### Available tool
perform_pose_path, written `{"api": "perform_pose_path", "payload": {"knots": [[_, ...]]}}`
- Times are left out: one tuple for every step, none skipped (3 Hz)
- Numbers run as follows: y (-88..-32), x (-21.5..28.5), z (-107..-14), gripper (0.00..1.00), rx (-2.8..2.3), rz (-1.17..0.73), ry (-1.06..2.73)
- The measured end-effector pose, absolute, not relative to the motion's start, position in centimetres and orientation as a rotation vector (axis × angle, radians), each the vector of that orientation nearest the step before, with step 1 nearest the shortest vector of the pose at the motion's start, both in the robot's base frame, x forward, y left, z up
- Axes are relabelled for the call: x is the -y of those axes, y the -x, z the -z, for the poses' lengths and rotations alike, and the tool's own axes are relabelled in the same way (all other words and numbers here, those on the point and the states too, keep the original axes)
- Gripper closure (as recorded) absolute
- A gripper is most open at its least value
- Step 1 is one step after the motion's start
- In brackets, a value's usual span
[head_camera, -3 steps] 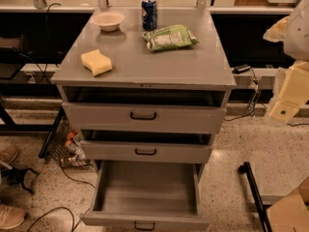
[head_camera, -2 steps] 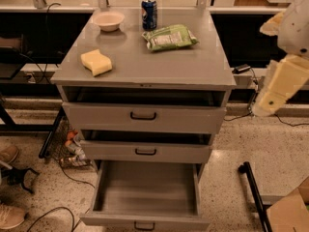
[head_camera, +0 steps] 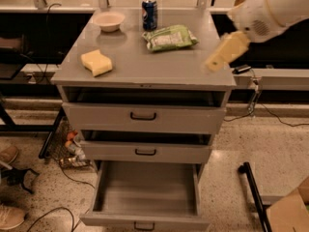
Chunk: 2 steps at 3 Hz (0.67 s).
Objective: Place sponge into bottom drawer
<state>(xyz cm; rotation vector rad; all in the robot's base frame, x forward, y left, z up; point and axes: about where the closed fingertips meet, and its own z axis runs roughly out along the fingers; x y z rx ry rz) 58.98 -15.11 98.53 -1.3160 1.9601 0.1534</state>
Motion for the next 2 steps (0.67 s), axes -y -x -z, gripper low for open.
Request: {"api": "perform_pose_path", "payload": {"knots": [[-64.09, 10.81, -98.12, 0.00, -1.896, -0.295, 1.257], [-64.10, 10.80, -98.11, 0.00, -1.896, -0.295, 1.257]]}}
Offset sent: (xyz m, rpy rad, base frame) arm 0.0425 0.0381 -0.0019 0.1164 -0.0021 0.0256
